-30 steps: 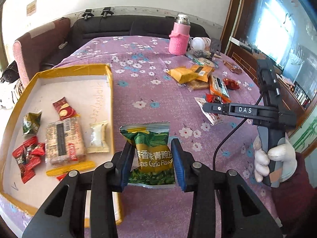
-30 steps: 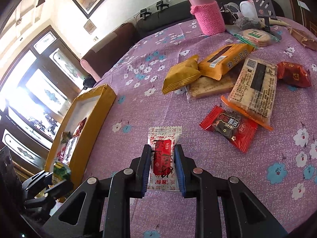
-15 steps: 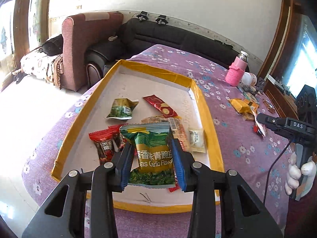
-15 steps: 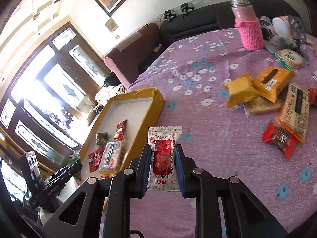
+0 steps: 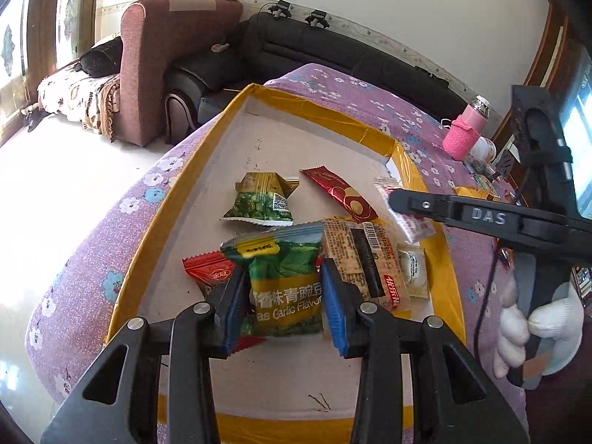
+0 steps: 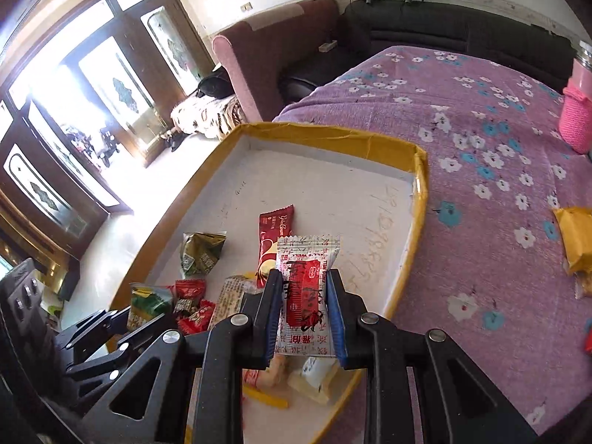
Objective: Organize snacks
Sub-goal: 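Carry the packet and pea pack over the tray and open both grippers, then move both grippers back over the snack pile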
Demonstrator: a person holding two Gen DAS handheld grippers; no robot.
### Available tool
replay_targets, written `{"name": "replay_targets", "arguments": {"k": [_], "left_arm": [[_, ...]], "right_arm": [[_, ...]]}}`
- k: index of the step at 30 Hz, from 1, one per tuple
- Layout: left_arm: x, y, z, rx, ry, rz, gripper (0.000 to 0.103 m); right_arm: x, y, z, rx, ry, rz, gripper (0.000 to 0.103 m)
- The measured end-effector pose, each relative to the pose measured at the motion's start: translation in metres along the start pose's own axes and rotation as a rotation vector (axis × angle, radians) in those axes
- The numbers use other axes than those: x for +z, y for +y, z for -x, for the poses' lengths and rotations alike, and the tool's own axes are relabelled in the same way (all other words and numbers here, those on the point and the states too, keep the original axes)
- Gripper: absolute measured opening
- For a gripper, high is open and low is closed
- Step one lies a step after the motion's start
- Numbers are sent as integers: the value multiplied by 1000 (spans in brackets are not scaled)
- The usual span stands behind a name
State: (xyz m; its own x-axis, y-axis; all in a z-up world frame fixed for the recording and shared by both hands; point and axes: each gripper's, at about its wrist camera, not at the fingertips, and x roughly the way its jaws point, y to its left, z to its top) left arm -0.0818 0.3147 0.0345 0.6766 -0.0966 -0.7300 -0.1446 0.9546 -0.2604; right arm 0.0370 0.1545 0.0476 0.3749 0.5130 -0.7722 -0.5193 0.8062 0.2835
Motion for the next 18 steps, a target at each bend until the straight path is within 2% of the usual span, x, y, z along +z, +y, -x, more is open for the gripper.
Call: {"name": "replay_targets", "arguments": {"k": [4, 5, 8, 10, 12, 13, 15, 18], "left_arm": [[-1, 3, 8, -39, -17, 9, 38], [-1, 3, 11, -46, -26, 13, 42], [-2, 3, 24, -76, -58, 36, 51], [-2, 1, 34, -109, -74, 56, 57], [-1, -2, 47, -139, -107, 86, 77], [-1, -4, 52, -154, -128, 106, 81], [-3, -13, 59, -241, -174, 130, 84], [-3, -39, 59, -410, -164, 127, 84]], "right_arm": [[4, 2, -19, -45, -4, 16, 27], [4, 2, -15, -43, -14, 10, 28], [-1, -2, 8, -35, -56, 2, 34], [-8, -6, 33, -45, -103, -5, 43], [-21, -15, 60, -50, -149, -22, 46], [-29, -20, 73, -57, -166, -28, 47], [-47, -34, 101, -83, -199, -52, 51], [-76, -60, 140, -139, -234, -72, 56]]}}
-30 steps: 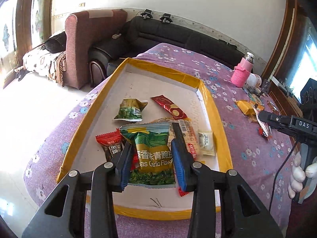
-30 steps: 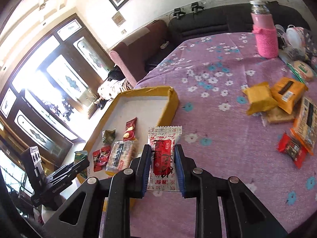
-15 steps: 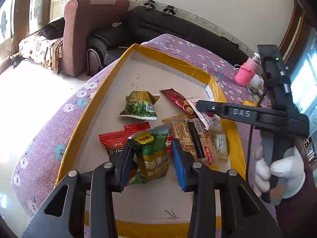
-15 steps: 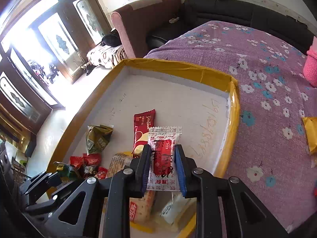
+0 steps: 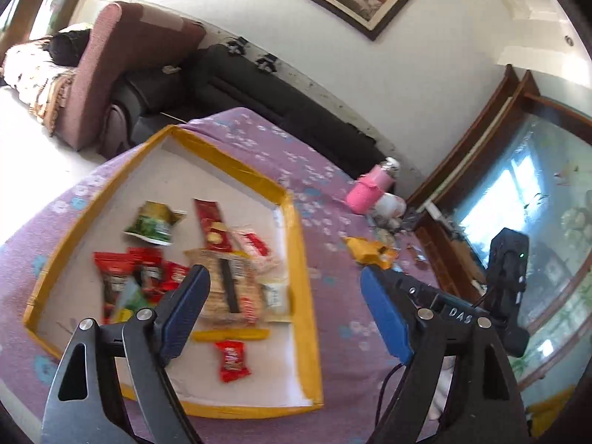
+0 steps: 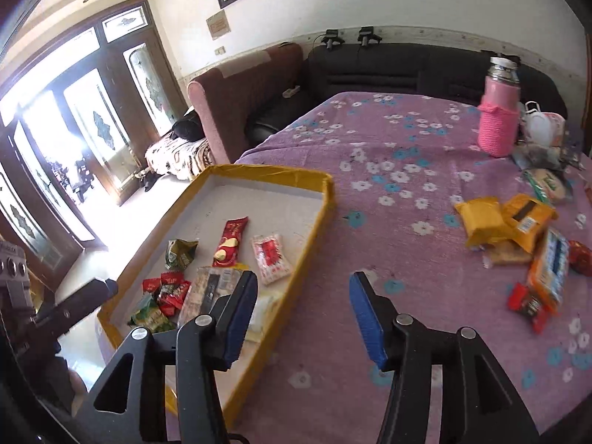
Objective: Organize snacks
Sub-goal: 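Move both grippers back over the snack pile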
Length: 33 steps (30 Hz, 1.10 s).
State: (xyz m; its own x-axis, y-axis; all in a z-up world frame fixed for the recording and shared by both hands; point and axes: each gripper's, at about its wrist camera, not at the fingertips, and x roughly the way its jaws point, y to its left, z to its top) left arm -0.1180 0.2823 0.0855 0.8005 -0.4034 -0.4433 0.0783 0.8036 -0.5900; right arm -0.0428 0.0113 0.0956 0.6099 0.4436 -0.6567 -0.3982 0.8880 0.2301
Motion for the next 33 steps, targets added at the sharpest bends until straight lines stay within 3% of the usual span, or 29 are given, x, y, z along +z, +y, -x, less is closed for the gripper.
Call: {"name": "replay_targets", "arguments": {"k": [3, 6, 12, 18, 24, 28, 31, 33], "left_arm": [[-5, -28, -11, -93, 31, -16, 84], [-11, -50, -24, -103, 78, -24, 84], [-17, -73, -39, -114, 144, -4, 85], [-38, -109, -60, -314, 230, -6, 85], [-53, -141, -75, -288, 309, -116, 85], [-35, -137, -59, -185, 226, -152, 85], [-6, -129, -27, -101, 65, -183, 85], [12, -119, -3, -97, -58, -168, 86]], "right_arm": [[-13, -40, 35, -96, -37, -17, 59], [-20, -84, 62, -147, -67, -82, 61], [-44, -159, 104, -168, -119, -230, 62], [-66, -194, 120, -223, -153, -255, 62], [-79, -220, 125, -264, -169, -276, 64], [-73, -242, 126, -249, -162, -328, 64], [-59, -248, 127, -267, -172, -323, 64], [-47, -247, 129, -268, -191, -317, 64]]}}
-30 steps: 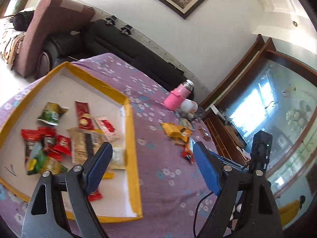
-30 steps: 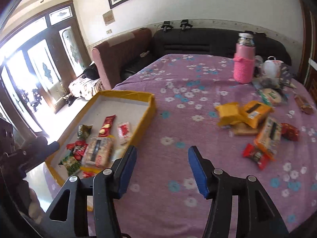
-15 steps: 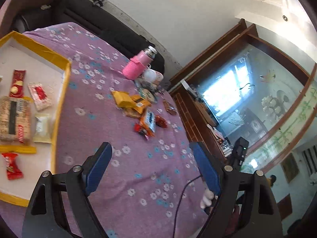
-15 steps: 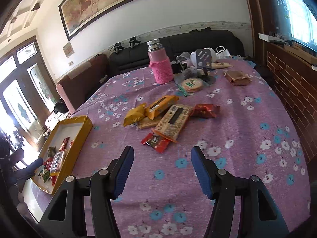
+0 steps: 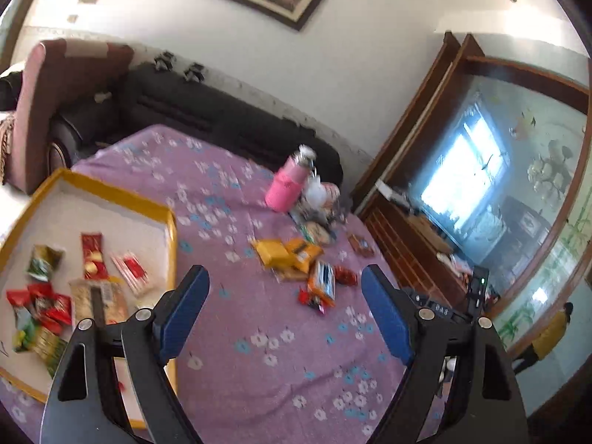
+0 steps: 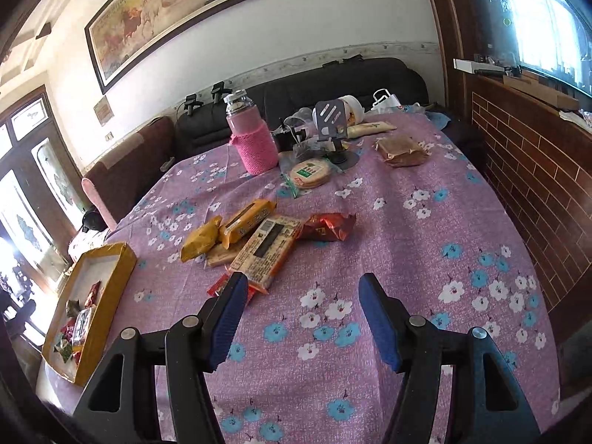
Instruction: Organize snacks
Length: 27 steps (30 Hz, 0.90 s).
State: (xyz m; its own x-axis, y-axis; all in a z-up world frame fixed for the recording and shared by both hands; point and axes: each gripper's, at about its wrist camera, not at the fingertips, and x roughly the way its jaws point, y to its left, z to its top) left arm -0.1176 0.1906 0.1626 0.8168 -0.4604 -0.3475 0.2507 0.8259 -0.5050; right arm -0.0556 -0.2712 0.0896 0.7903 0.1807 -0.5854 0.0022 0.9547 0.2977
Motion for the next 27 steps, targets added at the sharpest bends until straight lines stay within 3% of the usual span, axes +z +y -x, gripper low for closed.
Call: {"name": "replay_targets", "arguments": {"k": [1, 2, 3, 5, 7, 11, 15, 18, 21, 24, 27], "left_arm": [[5, 8, 6, -21, -29, 25, 90], [7, 17, 6, -57, -28, 57, 100], [6, 24, 0, -83, 6, 86, 103], [-3, 34, -19, -93, 104, 119, 103], [-13, 34, -28, -91, 136, 128, 103], [-15, 21, -17, -13, 88, 37, 103], [-15, 10, 4, 88, 16, -63, 103], [-19, 9, 6, 176, 5, -133, 103], [-24, 18, -2, 218, 36, -136, 103], [-27, 27, -10, 216, 64, -100, 103], [-29, 30, -12, 212, 70, -87, 103]], "right_arm": [[6, 2, 0, 4, -9, 2, 65], [11, 5, 0, 10, -17, 4, 66], [16, 8, -1, 16, -20, 6, 67], [22, 15, -6, 29, -14, 8, 67], [24, 22, -12, 34, 0, 18, 67], [25, 26, -32, 19, 56, 20, 67], [37, 7, -58, 41, 96, -87, 67], [45, 6, -85, 43, 130, -105, 68], [49, 17, -118, 20, 166, -88, 68], [56, 32, -150, 4, 186, -57, 67], [67, 36, -181, 29, 202, -127, 67]]}}
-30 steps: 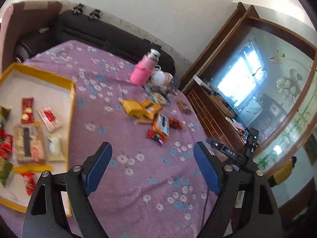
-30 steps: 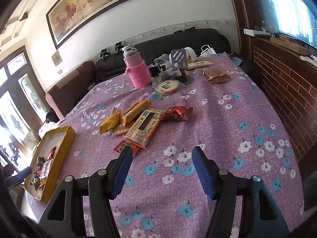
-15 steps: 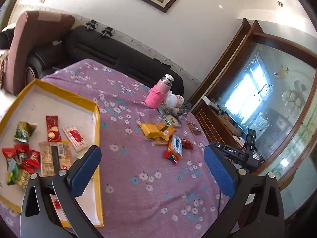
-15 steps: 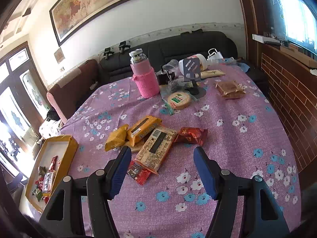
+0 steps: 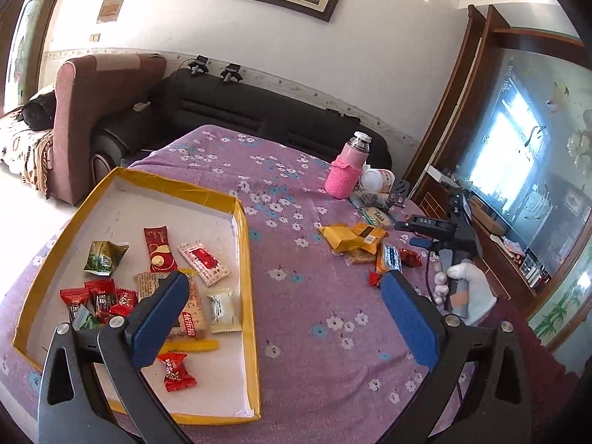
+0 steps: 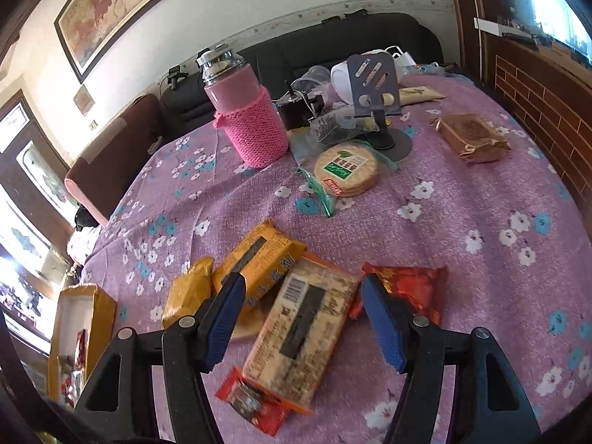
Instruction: Organize snacks
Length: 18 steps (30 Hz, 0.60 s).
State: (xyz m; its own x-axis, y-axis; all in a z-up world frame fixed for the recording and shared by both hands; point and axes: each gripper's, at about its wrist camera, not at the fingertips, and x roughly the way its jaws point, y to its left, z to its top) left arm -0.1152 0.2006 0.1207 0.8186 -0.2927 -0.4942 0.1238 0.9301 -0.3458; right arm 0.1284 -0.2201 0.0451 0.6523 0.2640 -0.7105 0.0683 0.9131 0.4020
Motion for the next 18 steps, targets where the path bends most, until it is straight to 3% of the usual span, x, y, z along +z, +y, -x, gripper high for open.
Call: {"name": "replay_targets", "arguments": {"k": [4, 8, 9, 10, 13, 16, 18], "left_arm": [[-2, -1, 3, 6, 5, -9, 103], [-6, 2, 3, 10, 18, -20, 103], [-6, 4, 2, 13, 22, -18, 103], [-7, 6, 1, 15, 27, -13, 103], [-6, 13, -1, 12, 25, 12, 103], [-6, 16, -4, -5, 32, 33, 103], [-8, 14, -7, -13, 42, 28, 103]], "right_arm": [[25, 3, -37, -19, 8, -87, 67], [37, 23, -71, -85, 52, -13, 67], [37, 29, -81, -84, 96, 16, 66], [34, 35, -88, -83, 132, 47, 57], [14, 59, -89, -73, 182, 196, 43], [-17, 88, -73, -47, 211, 377, 35], [-42, 103, -58, 9, 242, 480, 35]]}}
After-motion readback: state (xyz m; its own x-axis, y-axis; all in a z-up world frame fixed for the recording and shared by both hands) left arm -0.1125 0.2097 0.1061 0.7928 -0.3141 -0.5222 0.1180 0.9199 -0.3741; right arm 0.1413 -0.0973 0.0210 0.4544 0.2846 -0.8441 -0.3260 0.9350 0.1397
